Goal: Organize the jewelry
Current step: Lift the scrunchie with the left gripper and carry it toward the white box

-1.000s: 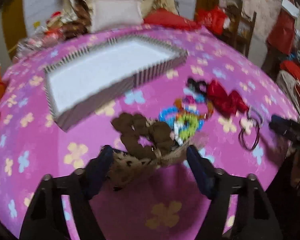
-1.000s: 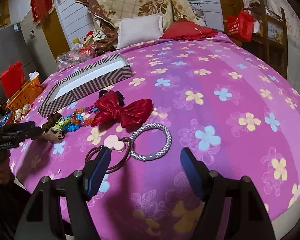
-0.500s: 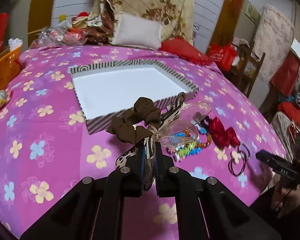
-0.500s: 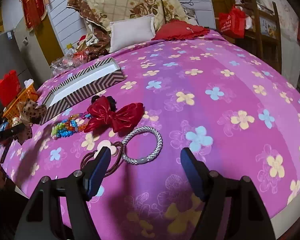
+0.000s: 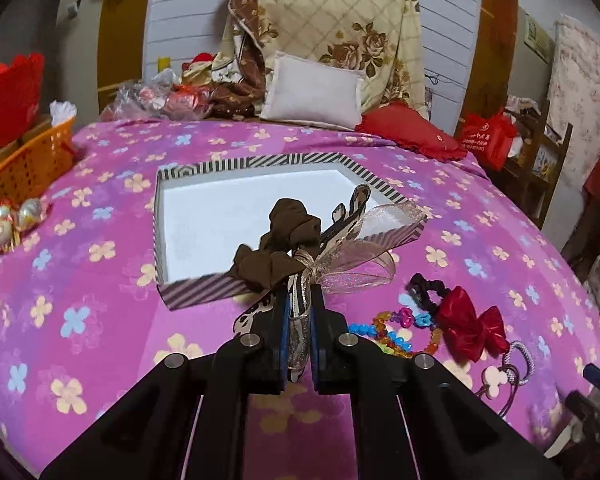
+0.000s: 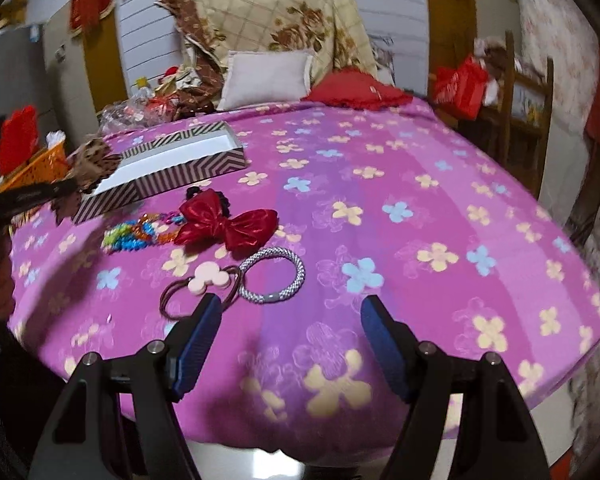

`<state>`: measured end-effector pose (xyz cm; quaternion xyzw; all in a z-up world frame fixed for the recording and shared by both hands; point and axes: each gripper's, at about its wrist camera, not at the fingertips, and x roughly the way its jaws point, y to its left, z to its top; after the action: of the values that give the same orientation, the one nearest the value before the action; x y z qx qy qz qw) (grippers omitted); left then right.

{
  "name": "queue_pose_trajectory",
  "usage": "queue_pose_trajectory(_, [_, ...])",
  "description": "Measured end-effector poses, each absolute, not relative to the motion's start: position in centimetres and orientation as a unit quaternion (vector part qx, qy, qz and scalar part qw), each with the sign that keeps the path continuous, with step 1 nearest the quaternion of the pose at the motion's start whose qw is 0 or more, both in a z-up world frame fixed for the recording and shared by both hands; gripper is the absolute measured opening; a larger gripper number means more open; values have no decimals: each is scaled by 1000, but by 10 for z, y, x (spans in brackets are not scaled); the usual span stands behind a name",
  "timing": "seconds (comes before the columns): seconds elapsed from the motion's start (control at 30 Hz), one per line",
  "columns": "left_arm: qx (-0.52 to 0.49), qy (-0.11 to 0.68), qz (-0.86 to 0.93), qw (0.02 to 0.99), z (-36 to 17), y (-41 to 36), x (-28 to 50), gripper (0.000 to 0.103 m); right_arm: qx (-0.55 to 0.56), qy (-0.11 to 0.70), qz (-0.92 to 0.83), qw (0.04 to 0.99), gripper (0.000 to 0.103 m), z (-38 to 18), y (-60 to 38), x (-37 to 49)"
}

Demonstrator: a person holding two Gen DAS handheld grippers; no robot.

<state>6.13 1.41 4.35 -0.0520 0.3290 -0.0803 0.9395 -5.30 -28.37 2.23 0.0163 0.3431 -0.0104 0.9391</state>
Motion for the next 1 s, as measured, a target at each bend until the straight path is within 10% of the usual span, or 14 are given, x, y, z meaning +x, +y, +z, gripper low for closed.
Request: queue_pose_trajectory(1.0, [-80,328,-43,940,36,35,65,0,-49,383,10,923,76,89,-243,-95])
